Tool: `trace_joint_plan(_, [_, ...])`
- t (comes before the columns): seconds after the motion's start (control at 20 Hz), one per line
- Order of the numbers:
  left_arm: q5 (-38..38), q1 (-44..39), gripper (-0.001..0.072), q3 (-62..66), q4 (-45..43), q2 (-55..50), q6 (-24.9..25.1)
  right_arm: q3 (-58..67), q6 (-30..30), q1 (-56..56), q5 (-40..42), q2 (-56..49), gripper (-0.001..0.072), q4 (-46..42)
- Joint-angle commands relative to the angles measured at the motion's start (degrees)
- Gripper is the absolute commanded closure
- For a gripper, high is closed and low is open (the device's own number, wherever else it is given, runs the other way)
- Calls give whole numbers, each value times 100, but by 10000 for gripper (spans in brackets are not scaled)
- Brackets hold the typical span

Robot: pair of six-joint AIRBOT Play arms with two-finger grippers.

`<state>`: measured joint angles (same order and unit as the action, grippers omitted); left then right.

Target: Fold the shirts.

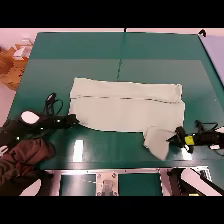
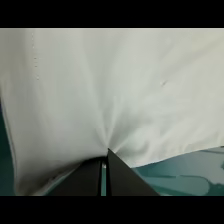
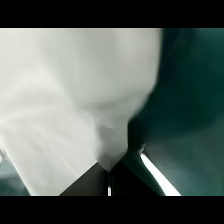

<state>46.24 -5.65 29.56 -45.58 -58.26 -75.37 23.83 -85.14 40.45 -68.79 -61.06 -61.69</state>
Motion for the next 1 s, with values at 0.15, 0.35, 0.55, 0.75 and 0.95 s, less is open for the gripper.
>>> trace_joint_plan(0.15, [2592,4,685,1377,-2262,4,-1167,654,-468,-31,-518,1069,695,-90])
trace_joint_plan(0.35, [2649,4,685,1696,-2262,2,-1163,1416,-485,-122,-728,1338,695,109])
trace_joint_plan(0.55, [2041,4,684,2162,-2262,-96,-1134,2199,-487,-844,-105,1010,695,581])
trace_joint_plan(0.75, [1882,4,684,3307,-2258,-1325,-844,3128,-627,-1453,413,-179,694,623])
trace_joint_plan(0.95, [1727,4,684,4625,-2258,-2861,-702,3960,-640,-1727,713,-1528,694,625])
